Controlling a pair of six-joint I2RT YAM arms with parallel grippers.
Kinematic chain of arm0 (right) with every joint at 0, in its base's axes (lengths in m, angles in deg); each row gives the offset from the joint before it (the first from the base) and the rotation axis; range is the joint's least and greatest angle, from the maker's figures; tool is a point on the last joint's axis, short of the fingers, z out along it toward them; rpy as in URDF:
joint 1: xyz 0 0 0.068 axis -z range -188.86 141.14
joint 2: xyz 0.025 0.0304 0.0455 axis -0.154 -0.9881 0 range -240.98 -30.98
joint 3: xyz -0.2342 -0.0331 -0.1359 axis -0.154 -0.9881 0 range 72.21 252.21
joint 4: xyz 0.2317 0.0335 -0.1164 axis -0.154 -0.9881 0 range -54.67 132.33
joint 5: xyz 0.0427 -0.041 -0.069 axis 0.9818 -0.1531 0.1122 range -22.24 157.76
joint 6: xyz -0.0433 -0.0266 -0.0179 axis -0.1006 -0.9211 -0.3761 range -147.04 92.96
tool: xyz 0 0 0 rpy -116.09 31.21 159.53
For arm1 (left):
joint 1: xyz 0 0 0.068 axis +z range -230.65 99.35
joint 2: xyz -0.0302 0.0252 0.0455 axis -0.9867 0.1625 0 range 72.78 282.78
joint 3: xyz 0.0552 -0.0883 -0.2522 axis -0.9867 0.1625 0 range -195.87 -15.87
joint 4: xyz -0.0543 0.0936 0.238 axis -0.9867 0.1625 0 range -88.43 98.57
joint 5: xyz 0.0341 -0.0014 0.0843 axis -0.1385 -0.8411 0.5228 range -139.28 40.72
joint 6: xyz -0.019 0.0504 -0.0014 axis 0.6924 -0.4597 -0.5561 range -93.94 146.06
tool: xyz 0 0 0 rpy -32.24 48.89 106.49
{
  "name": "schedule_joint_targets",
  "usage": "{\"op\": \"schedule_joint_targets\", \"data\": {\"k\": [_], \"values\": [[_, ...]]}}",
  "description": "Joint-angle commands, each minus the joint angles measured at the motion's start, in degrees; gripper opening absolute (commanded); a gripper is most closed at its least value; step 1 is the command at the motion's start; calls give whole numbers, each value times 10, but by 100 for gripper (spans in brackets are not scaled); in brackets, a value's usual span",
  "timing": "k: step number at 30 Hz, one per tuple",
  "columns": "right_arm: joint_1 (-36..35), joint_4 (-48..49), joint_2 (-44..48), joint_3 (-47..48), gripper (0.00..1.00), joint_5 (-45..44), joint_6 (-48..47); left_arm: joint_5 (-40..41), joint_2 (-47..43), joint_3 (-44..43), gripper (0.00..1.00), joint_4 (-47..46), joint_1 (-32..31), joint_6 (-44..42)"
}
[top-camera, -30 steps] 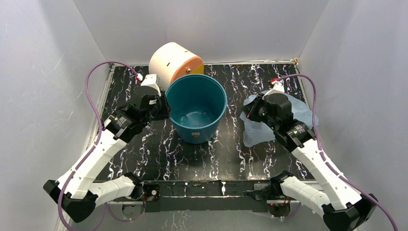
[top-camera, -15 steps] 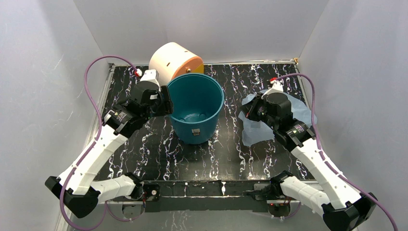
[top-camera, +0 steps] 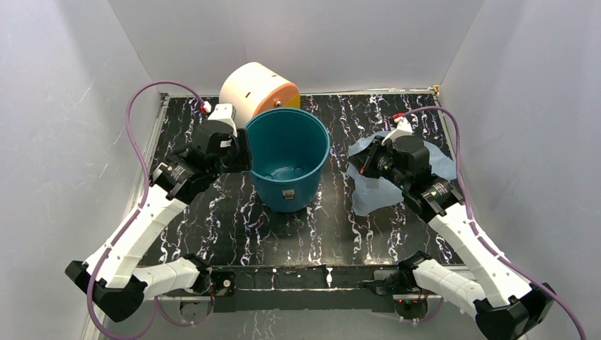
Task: Put the trash bags into the trash bin
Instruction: Move the trash bin to the center of the board.
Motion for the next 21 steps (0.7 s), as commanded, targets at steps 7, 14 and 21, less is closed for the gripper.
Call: {"op": "schedule_joint_targets", "data": {"k": [7, 14, 21], "values": [[0, 35, 2, 3, 3, 14, -7, 36, 14, 9, 43, 27, 0, -34], [0, 38, -7, 9, 3, 18, -6, 26, 23, 30, 39, 10, 0, -28], [0, 42, -21, 19, 3, 17, -26, 35, 38, 25, 19, 1, 0, -23]]}}
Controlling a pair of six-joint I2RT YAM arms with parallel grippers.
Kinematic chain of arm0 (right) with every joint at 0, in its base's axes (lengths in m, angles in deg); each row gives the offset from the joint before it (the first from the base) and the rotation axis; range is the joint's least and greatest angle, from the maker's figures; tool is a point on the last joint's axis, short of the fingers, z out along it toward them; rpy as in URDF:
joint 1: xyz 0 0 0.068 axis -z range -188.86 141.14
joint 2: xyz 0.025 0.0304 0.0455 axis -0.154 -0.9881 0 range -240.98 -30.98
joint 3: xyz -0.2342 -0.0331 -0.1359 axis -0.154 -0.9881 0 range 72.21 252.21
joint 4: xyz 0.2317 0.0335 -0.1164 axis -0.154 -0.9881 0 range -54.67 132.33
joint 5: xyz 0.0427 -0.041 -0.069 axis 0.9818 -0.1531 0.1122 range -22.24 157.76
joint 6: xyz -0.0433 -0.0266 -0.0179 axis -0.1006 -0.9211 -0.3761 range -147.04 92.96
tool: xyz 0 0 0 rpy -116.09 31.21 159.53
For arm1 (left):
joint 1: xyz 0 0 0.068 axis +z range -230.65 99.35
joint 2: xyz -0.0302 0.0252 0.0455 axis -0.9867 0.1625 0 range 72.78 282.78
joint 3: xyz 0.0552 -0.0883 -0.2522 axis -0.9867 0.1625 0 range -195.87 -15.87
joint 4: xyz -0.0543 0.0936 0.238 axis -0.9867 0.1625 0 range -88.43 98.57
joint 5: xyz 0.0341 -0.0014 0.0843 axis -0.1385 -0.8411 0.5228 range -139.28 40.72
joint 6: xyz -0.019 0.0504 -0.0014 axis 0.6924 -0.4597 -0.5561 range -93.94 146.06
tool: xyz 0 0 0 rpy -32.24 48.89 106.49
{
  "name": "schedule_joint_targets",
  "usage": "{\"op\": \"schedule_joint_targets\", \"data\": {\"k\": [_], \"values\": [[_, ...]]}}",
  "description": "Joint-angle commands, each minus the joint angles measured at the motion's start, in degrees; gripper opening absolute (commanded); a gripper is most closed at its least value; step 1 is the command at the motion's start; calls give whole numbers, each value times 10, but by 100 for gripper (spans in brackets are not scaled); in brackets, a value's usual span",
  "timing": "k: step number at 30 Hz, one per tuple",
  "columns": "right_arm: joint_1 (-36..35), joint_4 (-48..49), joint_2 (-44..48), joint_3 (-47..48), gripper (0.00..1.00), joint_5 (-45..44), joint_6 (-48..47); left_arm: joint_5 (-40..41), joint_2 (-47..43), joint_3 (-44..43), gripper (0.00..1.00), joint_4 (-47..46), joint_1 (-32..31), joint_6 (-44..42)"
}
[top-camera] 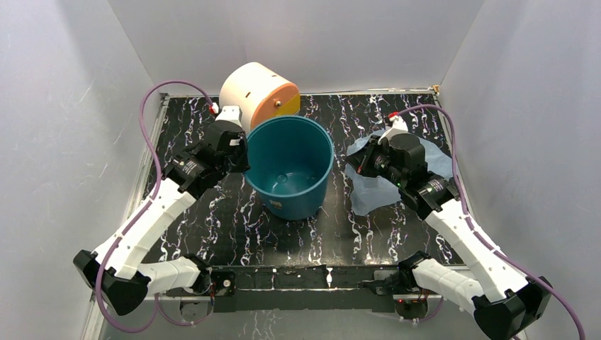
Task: Put the trash bags into the trash bin
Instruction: Move the trash bin to the center of the board.
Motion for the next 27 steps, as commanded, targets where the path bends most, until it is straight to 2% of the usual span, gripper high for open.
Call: {"op": "schedule_joint_targets", "data": {"k": [1, 8, 12, 17, 21, 27], "values": [[0, 31, -7, 25, 3, 6, -23, 5, 11, -1, 14, 14, -2, -5], [0, 39, -1, 19, 3, 6, -15, 30, 11, -36, 0, 44, -2, -6], [0, 39, -1, 18, 3, 6, -12, 39, 22, -75, 0, 66, -2, -2], [0, 35, -1, 22, 3, 6, -13, 10, 60, -130, 0, 112, -2, 2], [0, 40, 2, 20, 3, 6, -12, 48, 56, -96, 0, 84, -2, 13], [0, 37, -1, 28, 2, 32, -13, 56, 49, -75, 0, 23, 3, 30]]}}
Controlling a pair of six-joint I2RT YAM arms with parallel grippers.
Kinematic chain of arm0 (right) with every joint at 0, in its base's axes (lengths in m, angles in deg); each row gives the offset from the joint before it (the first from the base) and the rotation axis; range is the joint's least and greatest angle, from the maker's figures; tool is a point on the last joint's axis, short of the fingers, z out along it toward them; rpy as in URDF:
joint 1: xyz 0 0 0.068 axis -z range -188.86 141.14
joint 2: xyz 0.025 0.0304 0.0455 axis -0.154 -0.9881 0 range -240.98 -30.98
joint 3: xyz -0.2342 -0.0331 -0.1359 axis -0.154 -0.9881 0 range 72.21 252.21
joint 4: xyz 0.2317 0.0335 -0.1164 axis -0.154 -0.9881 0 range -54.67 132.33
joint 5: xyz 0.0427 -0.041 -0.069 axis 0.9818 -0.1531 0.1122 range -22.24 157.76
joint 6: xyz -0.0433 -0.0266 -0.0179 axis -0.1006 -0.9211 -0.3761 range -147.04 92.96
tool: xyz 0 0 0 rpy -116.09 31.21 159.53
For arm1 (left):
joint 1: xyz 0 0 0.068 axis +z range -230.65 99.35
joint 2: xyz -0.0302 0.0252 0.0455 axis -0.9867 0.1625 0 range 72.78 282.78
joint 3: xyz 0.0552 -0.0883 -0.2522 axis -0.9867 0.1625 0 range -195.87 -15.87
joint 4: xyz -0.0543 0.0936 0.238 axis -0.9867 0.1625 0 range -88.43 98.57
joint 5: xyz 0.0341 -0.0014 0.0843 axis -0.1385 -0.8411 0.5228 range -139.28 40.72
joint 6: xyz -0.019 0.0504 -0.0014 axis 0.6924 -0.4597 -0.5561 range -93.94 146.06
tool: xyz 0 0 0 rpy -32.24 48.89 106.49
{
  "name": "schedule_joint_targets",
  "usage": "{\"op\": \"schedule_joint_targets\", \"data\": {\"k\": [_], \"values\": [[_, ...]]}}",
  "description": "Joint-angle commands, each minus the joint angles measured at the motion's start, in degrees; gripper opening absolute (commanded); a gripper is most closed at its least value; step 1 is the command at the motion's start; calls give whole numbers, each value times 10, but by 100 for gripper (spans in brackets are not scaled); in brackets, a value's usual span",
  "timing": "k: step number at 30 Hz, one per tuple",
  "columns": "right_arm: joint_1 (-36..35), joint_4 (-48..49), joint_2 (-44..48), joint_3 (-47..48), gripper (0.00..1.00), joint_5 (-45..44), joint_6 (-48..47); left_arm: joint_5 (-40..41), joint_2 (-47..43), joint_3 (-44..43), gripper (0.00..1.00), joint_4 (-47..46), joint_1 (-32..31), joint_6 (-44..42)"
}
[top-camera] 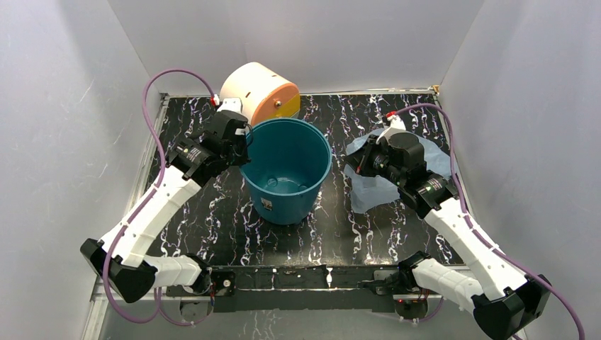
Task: Put the trash bags into the trash bin
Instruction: Move the trash bin to the center of the board.
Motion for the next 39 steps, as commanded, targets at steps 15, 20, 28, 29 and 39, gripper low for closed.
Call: {"op": "schedule_joint_targets", "data": {"k": [15, 20, 28, 29, 39], "values": [[0, -48, 14, 110, 0, 73, -62, 91, -65, 88, 0, -95, 9, 61], [0, -48, 25, 97, 0, 75, -52, 135, -85, 104, 0, -138, 9, 71], [0, -86, 16, 130, 0, 76, -75, 158, -69, 114, 1, -170, 9, 72], [0, -97, 15, 140, 0, 75, -81, 157, -75, 121, 5, -177, 9, 69], [0, -266, 6, 260, 0, 39, -150, 101, -106, 145, 66, -163, 9, 61]]}}
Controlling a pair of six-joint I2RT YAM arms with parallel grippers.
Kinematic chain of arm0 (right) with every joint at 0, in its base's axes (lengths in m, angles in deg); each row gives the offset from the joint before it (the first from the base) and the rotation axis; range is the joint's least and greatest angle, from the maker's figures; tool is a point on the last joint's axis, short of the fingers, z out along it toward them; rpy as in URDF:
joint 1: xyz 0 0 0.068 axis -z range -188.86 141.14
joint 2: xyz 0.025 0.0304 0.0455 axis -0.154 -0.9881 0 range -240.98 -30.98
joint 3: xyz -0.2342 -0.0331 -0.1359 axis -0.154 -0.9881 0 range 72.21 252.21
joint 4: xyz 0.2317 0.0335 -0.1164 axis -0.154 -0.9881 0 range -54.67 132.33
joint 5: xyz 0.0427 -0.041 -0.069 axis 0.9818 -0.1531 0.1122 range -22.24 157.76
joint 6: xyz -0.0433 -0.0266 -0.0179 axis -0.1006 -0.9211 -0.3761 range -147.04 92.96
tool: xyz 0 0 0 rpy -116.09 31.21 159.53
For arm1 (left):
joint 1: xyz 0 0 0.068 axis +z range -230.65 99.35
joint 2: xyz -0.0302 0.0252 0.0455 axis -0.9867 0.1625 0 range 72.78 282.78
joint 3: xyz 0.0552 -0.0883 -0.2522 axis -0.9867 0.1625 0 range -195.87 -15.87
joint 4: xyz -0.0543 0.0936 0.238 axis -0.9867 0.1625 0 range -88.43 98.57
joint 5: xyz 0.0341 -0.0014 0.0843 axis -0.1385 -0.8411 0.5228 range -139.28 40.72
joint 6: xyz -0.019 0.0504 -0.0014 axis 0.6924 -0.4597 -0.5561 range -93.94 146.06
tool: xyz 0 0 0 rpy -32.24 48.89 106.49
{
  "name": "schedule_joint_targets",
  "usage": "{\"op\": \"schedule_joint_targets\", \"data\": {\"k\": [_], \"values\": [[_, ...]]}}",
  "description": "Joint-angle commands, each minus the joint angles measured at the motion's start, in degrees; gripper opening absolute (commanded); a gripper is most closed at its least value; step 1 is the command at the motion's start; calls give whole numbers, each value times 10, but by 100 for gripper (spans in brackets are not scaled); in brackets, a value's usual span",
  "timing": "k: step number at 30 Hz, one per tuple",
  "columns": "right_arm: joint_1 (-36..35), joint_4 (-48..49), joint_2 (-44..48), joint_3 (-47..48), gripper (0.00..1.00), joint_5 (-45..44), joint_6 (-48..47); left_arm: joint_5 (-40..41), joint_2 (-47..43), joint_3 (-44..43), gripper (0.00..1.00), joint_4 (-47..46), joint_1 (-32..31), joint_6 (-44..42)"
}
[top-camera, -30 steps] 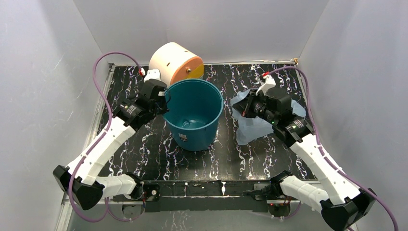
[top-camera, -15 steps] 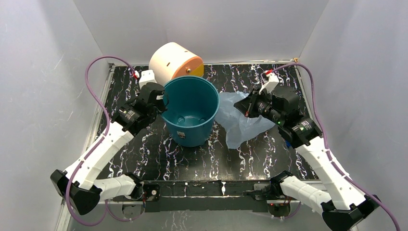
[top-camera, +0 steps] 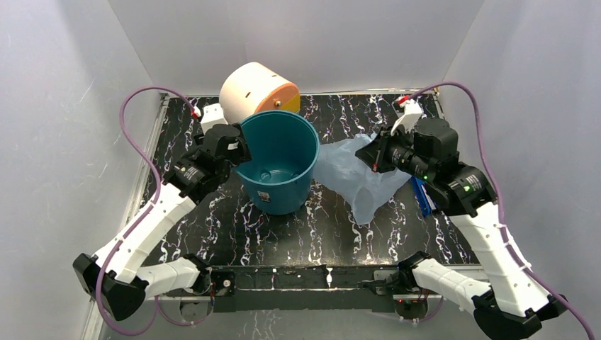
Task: Put the trash bags into the trash bin
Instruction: Move the trash bin to the center of the board, then place the trash bag in the trash bin.
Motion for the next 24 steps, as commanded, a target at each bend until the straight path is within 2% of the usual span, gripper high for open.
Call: {"op": "schedule_joint_targets", "data": {"k": [1, 5, 7, 10, 13, 17, 24], "values": [[0, -104, -1, 72, 0, -25, -52, -26, -40, 12, 69, -6, 2, -8], [-1, -153, 2, 98, 0, -32, -69, -66, -73, 8, 76, 17, 2, -29], [0, -155, 14, 100, 0, -21, -67, -69, -94, 3, 77, 43, 2, -26], [0, -154, 31, 95, 0, 28, -55, -136, -143, 10, 77, 55, 2, -42], [0, -177, 27, 100, 0, 100, -50, -230, -185, 26, 77, 69, 2, -60], [0, -192, 31, 109, 0, 192, -38, -414, -239, 64, 77, 67, 2, -96], [0, -214, 60, 119, 0, 278, -37, -582, -307, 173, 77, -30, 2, -89]]}}
